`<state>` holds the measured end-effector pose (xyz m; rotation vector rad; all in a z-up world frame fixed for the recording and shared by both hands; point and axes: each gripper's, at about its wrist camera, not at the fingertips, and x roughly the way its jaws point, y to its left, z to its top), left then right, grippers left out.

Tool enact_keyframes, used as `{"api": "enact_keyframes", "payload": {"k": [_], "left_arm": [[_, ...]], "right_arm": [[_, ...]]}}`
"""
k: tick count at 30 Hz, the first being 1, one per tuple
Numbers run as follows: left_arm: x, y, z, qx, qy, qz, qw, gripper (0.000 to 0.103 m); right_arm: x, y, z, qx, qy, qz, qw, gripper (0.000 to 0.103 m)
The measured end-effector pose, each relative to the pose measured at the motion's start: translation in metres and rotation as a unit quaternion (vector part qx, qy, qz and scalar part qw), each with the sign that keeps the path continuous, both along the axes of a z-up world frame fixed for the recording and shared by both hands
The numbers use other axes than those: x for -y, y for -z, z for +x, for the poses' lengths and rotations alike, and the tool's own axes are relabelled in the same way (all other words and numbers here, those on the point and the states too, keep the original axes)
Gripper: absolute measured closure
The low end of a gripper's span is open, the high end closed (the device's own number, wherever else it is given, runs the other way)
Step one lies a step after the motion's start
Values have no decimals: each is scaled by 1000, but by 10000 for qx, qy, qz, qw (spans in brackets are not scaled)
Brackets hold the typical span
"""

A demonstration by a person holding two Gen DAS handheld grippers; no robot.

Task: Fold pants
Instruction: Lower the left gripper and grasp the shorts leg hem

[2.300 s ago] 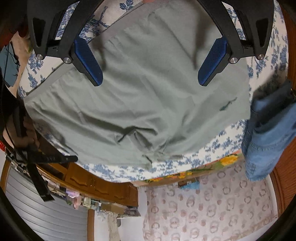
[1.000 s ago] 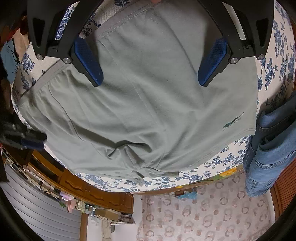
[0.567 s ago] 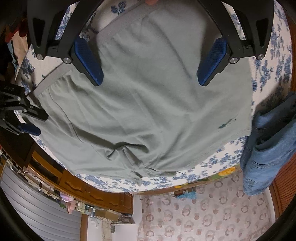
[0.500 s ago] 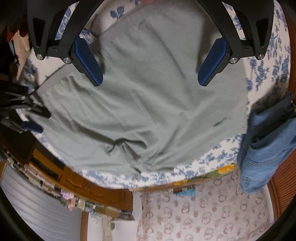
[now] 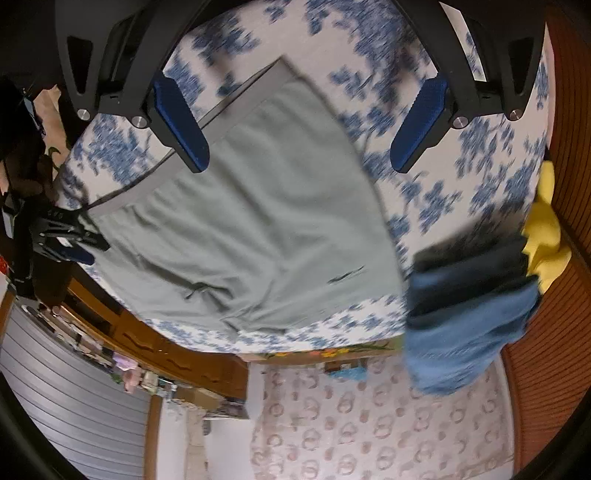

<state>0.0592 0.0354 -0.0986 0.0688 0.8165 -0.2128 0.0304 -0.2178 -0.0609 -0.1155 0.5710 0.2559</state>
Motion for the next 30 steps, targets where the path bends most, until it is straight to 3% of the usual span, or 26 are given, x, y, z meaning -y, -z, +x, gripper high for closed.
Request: {"api": "enact_keyframes", "payload": {"k": [4, 6, 13, 28, 30], "left_arm": [[-11, 6, -9, -67, -174, -143, 9997, 10], [-12, 7, -13, -53, -178, -158, 9997, 37], [-17, 12, -20, -196, -259, -219, 9992, 50], [-7, 20, -31, -315, -71, -216, 9992, 64], [-7, 20, -29, -318, -39, -277, 9991, 72]], "right_arm": [[0, 1, 1, 3, -14, -6, 10000, 25], [0, 1, 2, 3, -20, -12, 10000, 25], [0, 1, 2, 4, -19, -8, 10000, 25], [0, 2, 4, 7, -22, -7, 10000, 25], [1, 2, 4, 10, -22, -9, 10000, 25]]}}
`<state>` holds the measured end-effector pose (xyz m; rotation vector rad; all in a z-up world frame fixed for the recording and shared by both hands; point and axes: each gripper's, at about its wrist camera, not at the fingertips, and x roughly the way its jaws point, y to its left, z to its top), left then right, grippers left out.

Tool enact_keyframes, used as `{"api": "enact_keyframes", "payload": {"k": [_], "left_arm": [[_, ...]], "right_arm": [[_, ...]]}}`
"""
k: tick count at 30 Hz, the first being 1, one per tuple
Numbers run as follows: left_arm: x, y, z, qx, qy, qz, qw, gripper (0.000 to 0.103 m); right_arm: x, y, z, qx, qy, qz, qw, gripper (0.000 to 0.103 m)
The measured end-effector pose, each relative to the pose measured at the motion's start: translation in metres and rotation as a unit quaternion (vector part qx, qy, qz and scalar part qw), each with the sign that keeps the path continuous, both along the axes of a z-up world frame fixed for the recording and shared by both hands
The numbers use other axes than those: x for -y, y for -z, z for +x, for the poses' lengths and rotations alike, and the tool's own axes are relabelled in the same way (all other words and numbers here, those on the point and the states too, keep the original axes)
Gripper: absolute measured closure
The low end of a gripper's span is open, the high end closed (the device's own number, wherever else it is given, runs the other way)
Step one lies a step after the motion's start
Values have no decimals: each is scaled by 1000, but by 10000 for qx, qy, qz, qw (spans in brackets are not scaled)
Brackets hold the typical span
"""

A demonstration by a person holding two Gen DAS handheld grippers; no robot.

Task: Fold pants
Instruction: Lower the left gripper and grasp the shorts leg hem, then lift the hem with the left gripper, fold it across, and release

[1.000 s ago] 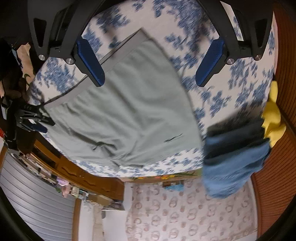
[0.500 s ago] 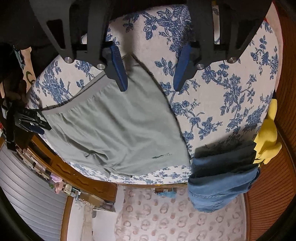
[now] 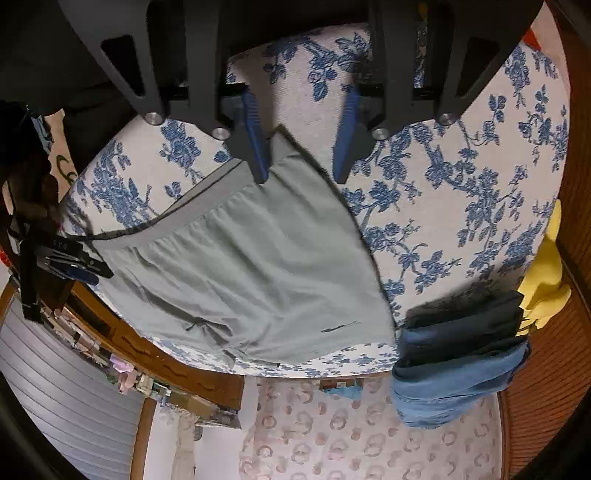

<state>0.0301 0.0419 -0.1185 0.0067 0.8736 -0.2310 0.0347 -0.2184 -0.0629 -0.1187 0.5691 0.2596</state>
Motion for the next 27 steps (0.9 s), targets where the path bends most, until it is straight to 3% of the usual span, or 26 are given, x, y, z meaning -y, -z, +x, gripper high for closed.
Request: {"api": "enact_keyframes", "payload": {"k": [1, 3, 7, 19, 27], "left_arm": [[1, 0, 1, -4, 30, -38, 10000, 74], [3, 0, 4, 2, 36, -38, 10000, 90], [8, 0, 5, 62, 23, 87, 9999, 99], [19, -31, 11, 441, 268, 132, 9986, 101], [48, -60, 27, 805, 655, 169, 9945, 101]], "right_arm": [[0, 0, 0, 1, -2, -2, 10000, 25], [0, 0, 0, -5, -1, -13, 10000, 25], [0, 0, 2, 4, -3, 7, 10000, 25], [1, 4, 5, 15, -9, 18, 10000, 25], [1, 3, 10, -73, -172, 5, 9998, 25]]}}
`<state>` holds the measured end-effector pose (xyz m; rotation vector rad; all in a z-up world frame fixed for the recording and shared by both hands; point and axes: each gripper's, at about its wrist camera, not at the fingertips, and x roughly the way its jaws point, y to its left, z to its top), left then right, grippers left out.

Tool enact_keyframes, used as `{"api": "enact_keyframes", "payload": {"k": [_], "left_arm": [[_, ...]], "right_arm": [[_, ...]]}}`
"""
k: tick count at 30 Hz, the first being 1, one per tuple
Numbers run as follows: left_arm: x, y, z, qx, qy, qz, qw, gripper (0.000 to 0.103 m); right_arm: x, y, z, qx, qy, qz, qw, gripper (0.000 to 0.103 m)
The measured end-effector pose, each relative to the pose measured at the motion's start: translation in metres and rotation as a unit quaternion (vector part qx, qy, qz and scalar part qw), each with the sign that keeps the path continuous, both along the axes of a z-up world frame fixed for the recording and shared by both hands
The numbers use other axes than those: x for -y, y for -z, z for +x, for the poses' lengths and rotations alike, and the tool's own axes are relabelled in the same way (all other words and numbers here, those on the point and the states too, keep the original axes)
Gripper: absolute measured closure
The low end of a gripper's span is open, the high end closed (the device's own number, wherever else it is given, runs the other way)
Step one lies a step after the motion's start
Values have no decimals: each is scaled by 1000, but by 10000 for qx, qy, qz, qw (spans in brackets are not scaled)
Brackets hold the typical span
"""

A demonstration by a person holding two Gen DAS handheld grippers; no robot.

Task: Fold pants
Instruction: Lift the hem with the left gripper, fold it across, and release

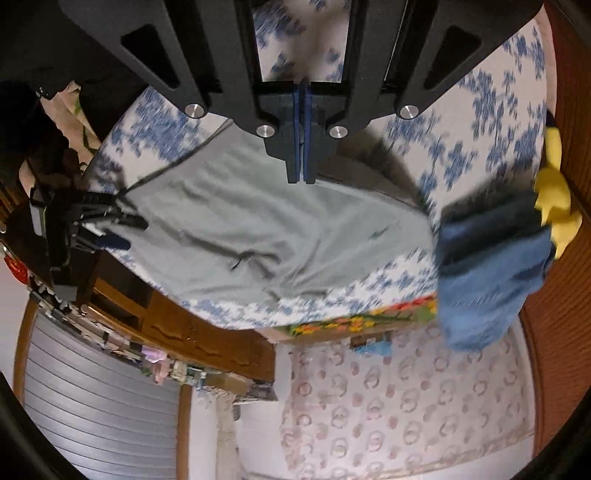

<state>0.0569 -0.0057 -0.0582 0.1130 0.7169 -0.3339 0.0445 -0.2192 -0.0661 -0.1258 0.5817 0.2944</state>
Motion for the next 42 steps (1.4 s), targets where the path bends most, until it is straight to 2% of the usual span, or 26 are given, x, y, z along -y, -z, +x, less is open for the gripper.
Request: {"api": "enact_keyframes", "payload": {"k": [5, 12, 19, 26, 29, 31, 32, 33, 36, 39, 42], "left_arm": [[25, -9, 17, 78, 262, 61, 9996, 101], [68, -29, 43, 177, 613, -148, 9979, 101], [100, -43, 48, 207, 949, -202, 9951, 101], [105, -37, 54, 14, 943, -242, 9953, 101], [102, -35, 55, 86, 790, -146, 9967, 101], [99, -35, 56, 58, 734, -156, 9972, 91], [97, -34, 56, 55, 718, -163, 9973, 79], [94, -33, 55, 59, 669, -159, 9976, 62], [83, -29, 54, 90, 545, -233, 9982, 36], [73, -23, 53, 75, 412, -243, 9988, 24], [63, -13, 52, -25, 301, -219, 9993, 23]], "right_arm": [[4, -7, -8, 37, -97, 87, 9999, 25], [12, -14, -15, 189, -100, 210, 9996, 25], [17, -14, -17, 238, -20, 258, 9994, 25], [12, -12, -20, 258, -33, 317, 9992, 25], [12, -13, -21, 283, -67, 351, 9990, 25], [9, -14, -21, 309, -91, 360, 9988, 26], [7, -14, -21, 310, -112, 365, 9988, 28], [6, -13, -20, 308, -125, 371, 9988, 28], [1, -12, -19, 306, -211, 392, 9985, 33], [-6, -11, -15, 289, -311, 413, 9982, 42], [-14, -9, -10, 260, -457, 457, 9976, 51]]}}
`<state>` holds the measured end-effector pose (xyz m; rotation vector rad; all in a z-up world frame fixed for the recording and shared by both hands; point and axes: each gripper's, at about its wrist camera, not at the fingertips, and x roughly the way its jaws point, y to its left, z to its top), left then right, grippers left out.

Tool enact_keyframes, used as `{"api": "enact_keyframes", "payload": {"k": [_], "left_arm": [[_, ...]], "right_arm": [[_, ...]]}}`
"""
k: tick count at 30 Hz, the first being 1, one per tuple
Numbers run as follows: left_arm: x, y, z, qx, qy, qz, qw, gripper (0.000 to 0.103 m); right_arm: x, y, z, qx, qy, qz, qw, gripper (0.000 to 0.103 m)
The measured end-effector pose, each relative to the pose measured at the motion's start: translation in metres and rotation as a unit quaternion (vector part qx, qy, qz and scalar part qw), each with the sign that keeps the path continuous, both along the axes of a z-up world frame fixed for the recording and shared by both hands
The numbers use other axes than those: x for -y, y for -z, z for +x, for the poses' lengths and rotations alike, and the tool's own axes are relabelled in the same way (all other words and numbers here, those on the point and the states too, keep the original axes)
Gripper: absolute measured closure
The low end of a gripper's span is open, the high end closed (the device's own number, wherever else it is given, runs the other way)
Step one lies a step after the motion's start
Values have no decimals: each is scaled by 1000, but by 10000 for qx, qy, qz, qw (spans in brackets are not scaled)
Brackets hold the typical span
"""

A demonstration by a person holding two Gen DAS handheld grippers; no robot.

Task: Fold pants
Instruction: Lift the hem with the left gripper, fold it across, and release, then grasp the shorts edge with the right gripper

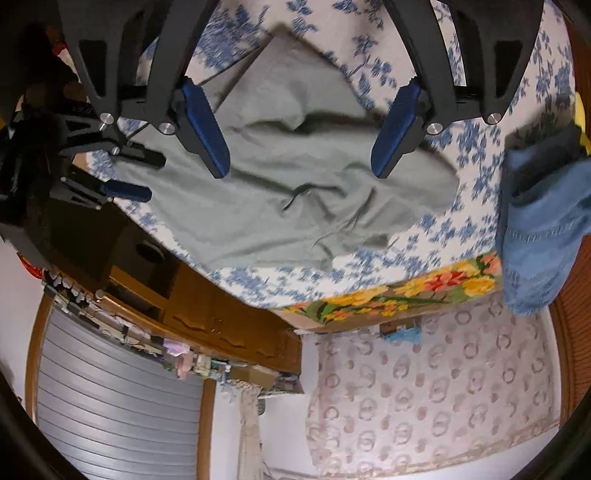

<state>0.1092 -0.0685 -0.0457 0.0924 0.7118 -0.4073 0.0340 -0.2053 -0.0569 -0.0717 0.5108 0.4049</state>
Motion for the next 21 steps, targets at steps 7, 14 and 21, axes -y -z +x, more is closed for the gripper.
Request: {"api": "enact_keyframes", "payload": {"k": [7, 14, 21], "left_arm": [[-26, 30, -3, -254, -372, 92, 9989, 23], [-42, 52, -7, -468, -565, 123, 9972, 23], [-45, 61, -10, -542, -583, 112, 9968, 23]], "right_arm": [[-24, 2, 12, -82, -385, 126, 9991, 57], [-39, 10, 29, -296, -694, 134, 9971, 60], [-33, 17, 44, -645, -808, 164, 9945, 70]]}}
